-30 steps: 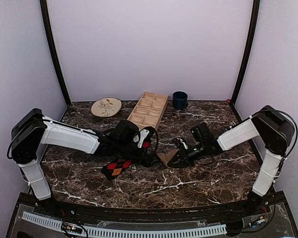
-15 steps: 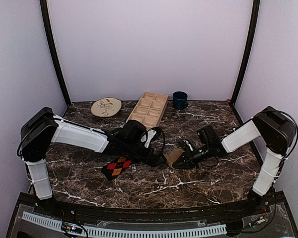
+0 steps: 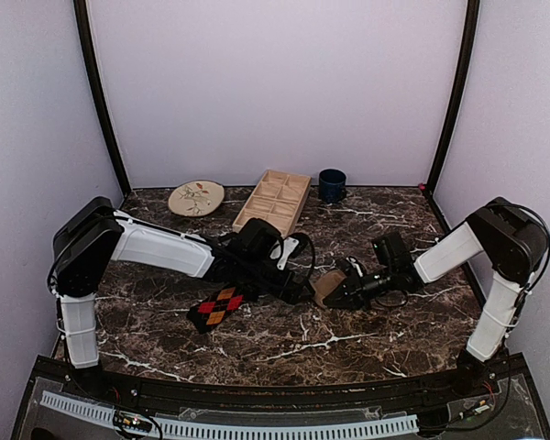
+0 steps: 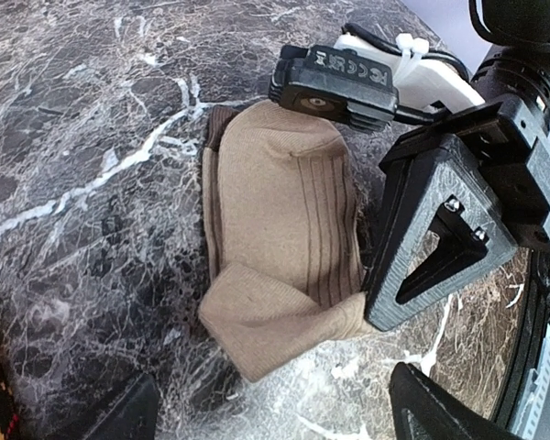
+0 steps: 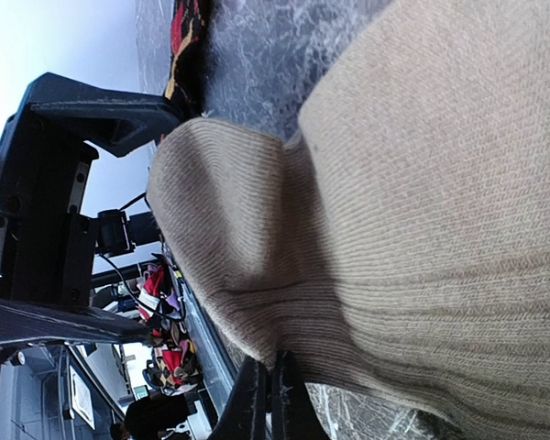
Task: Roll the socks
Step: Roll the sock at the center of the board.
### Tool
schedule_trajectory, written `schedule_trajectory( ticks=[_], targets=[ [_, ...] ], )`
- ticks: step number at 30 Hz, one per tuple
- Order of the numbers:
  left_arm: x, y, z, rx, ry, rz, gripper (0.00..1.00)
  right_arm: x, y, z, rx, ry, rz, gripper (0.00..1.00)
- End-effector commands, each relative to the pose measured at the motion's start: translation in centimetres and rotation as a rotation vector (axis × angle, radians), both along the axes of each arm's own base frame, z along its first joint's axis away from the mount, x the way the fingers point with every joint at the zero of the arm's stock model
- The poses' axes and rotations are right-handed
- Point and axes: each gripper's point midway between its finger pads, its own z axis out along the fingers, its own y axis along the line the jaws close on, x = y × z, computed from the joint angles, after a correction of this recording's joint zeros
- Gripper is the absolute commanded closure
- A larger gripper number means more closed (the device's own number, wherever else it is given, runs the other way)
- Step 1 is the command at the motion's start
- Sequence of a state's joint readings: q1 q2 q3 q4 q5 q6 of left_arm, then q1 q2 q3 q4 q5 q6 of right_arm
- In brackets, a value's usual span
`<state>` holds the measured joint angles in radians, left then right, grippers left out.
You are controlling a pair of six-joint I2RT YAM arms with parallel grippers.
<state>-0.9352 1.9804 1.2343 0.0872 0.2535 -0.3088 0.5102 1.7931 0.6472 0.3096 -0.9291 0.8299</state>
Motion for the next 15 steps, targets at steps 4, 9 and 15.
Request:
schedule_trajectory(
  ticks=[4,9,15],
  targets=[
    [-0.8,-1.4,-0.1,-0.019,0.07,-0.044,0.21,0.2,-0.3,0.3,0.058,0.029,-0.014,1.0],
    [-0.6,-1.6,-0.6,-0.007,0.083,-0.042,0.27,0.2,-0.4,0.2,0.071,0.046,-0.016,1.0],
    [0.2,-1.6,-1.1,0.02,0.075,-0.022,0.27,0.1,-0.8,-0.3,0.069,0.062,-0.021,1.0]
  ],
)
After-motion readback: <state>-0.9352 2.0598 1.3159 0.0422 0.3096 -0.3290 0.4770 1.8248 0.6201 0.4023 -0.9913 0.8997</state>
